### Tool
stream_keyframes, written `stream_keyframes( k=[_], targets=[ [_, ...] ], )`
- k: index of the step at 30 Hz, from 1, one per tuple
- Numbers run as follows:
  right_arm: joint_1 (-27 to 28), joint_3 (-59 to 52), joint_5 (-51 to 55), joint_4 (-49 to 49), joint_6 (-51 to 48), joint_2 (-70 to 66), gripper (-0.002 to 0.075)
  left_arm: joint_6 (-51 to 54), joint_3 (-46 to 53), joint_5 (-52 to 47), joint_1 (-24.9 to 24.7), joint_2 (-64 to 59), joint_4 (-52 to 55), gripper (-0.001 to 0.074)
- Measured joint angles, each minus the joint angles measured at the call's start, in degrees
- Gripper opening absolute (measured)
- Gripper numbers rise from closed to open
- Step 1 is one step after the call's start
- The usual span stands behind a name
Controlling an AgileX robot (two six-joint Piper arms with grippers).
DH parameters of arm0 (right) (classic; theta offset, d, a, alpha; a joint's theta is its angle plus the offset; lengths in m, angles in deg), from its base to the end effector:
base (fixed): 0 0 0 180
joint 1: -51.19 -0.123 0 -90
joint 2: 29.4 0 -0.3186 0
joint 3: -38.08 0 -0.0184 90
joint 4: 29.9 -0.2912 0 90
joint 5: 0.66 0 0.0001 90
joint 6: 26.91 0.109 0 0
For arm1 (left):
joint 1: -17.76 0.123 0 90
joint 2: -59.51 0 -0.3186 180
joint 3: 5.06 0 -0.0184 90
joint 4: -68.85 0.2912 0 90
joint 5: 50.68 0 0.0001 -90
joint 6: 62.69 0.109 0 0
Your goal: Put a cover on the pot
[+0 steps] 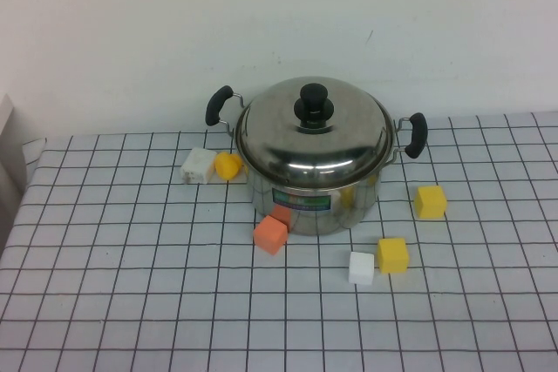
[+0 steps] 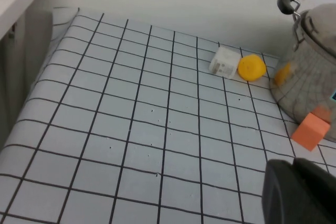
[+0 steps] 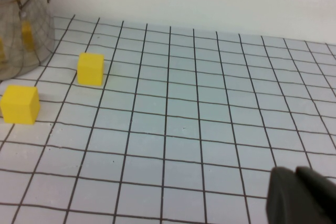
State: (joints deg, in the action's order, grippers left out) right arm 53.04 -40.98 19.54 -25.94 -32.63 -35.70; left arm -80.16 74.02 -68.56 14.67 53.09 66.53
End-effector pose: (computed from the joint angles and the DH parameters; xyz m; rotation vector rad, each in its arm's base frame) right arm 0.0769 -0.0051 0.1706 -0.1053 1.8415 -0.1598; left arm 0.0781 -0.0056 0.1745 -0.2528 1.7961 -0.2940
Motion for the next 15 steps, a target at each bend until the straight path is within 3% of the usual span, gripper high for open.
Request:
stream_keyframes(
  k=[15],
  targets=[
    [0.00,0.00,0.00,0.00,0.00,0.00,0.0009,10.28,0.00,-0.22,-0.11,0.13,-4.55,-0.0001]
  ],
)
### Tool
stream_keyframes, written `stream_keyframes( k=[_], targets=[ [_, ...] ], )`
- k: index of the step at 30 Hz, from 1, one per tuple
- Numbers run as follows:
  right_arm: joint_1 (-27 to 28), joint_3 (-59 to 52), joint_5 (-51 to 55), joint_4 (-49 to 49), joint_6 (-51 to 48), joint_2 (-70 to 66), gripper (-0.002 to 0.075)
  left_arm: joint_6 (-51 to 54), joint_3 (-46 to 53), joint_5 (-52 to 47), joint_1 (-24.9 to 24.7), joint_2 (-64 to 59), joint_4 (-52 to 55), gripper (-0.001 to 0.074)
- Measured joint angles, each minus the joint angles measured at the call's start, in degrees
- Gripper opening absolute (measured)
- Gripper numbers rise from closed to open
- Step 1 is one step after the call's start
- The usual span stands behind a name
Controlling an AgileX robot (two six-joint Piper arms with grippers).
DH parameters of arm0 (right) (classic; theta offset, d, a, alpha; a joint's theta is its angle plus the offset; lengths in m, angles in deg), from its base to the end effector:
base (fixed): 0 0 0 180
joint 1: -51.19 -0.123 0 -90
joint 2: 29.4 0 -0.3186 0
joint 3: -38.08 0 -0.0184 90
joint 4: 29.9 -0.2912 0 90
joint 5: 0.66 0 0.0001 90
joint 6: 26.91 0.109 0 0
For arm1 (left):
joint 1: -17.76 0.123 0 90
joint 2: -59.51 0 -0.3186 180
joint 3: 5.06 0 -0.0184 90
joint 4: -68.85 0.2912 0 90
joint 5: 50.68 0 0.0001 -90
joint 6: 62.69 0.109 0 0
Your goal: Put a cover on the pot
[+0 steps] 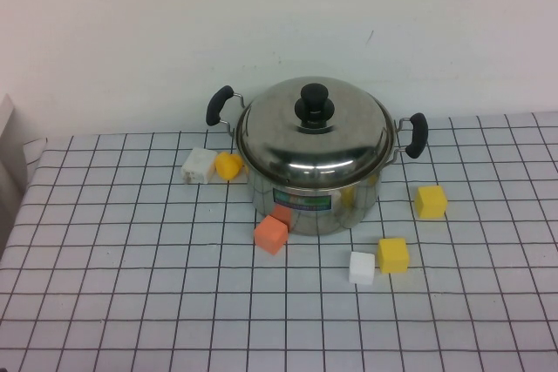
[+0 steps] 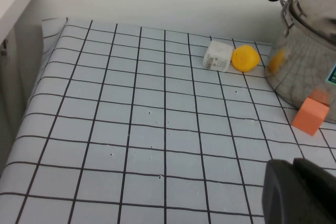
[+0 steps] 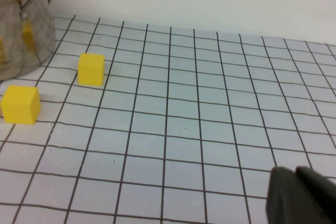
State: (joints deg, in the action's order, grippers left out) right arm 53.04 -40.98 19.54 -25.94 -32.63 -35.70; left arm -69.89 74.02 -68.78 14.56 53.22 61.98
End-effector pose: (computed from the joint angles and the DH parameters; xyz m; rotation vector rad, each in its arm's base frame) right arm 0.0769 -0.0051 0.1706 -0.1053 1.8415 -0.1598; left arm 0.0777 -0.0084 0.1745 -0.1397 1.8049 -0.2439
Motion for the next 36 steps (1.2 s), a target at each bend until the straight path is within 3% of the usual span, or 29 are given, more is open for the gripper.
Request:
stream_keyframes(
  k=[36],
  targets=[
    [0.00,0.00,0.00,0.00,0.00,0.00,0.0009,0.73,0.00,-0.12,0.00,0.00,-0.22,-0.0001]
  ],
)
